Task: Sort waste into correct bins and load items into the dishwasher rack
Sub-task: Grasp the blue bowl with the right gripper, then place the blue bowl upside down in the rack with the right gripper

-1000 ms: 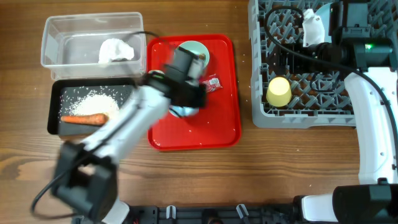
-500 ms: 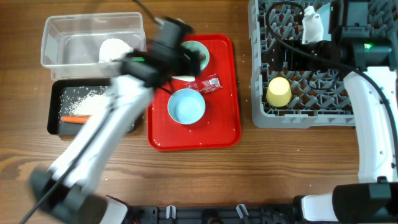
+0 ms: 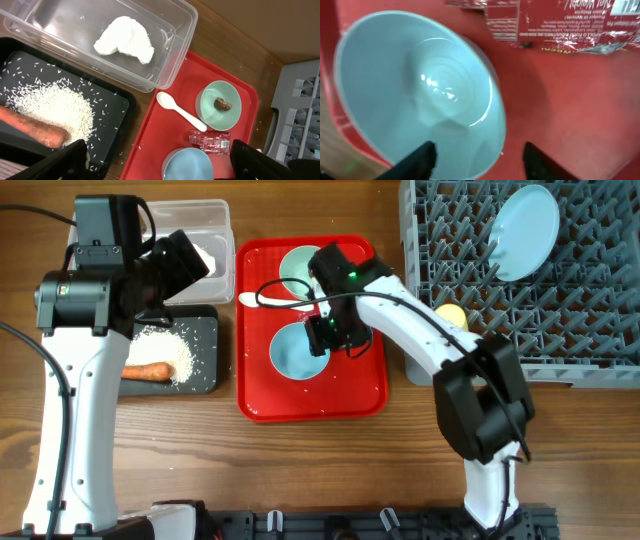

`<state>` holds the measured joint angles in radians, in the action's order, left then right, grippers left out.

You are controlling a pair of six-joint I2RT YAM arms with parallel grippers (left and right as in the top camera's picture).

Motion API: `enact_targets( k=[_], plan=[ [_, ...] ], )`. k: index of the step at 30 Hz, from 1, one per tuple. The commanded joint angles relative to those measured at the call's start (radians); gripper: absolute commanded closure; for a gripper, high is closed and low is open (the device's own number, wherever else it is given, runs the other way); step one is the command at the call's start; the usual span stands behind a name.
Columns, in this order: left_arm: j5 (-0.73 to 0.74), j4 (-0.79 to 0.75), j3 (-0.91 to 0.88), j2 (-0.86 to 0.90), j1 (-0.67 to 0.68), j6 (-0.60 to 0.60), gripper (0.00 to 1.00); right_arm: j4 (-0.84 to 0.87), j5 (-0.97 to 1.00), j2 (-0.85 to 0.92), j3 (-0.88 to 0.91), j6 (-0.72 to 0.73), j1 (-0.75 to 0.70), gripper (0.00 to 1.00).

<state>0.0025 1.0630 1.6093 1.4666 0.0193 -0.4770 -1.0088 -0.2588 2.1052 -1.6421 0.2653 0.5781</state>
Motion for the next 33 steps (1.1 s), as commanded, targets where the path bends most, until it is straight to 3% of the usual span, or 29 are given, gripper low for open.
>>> enact_targets(
  k=[1, 3, 7, 10, 13, 16, 20, 22, 24, 26, 29, 33],
  plan=[
    [0.011, 0.005, -0.006, 0.007, -0.006, -0.002, 0.09, -0.002, 0.027, 0.062, 0.001, 0.025, 0.000, 0.65],
    [0.011, 0.009, -0.006, 0.007, -0.006, -0.002, 0.10, -0.003, 0.027, 0.063, 0.000, 0.027, -0.002, 0.96],
    [0.008, 0.015, -0.006, 0.007, -0.005, -0.002, 0.08, -0.004, 0.084, -0.024, -0.002, 0.095, -0.049, 0.96],
    [0.008, 0.016, -0.006, 0.008, -0.004, -0.002, 0.08, 0.002, 0.241, -0.257, -0.025, 0.084, -0.166, 0.96],
    [0.008, 0.016, -0.006, 0.009, -0.004, -0.003, 0.09, 0.037, 0.661, -0.469, -0.027, 0.077, -0.249, 0.96],
    [0.014, 0.016, -0.008, 0.014, -0.003, -0.003, 0.09, 0.153, 1.051, -0.554, -0.027, -0.051, -0.287, 0.96],
    [0.050, 0.016, -0.008, 0.045, 0.003, -0.003, 0.09, 0.500, 1.170, -0.467, 0.008, -0.322, -0.339, 0.96],
    [0.050, 0.017, -0.009, 0.066, 0.013, -0.003, 0.10, 0.640, 1.279, -0.358, 0.008, -0.540, -0.357, 0.96],
    [0.050, 0.014, -0.009, 0.084, 0.031, -0.002, 0.10, 0.854, 1.431, -0.221, 0.008, -0.856, -0.357, 0.96],
    [0.050, 0.011, -0.009, 0.094, 0.043, -0.002, 0.10, 0.998, 1.435, -0.125, 0.008, -1.060, -0.357, 0.96],
    [0.050, 0.011, -0.009, 0.105, 0.046, -0.002, 0.10, 1.056, 1.434, -0.049, 0.008, -1.106, -0.355, 0.96],
    [0.049, 0.008, -0.009, 0.121, 0.046, -0.002, 0.10, 0.992, 1.387, -0.017, 0.008, -1.092, -0.333, 0.96]
  ],
)
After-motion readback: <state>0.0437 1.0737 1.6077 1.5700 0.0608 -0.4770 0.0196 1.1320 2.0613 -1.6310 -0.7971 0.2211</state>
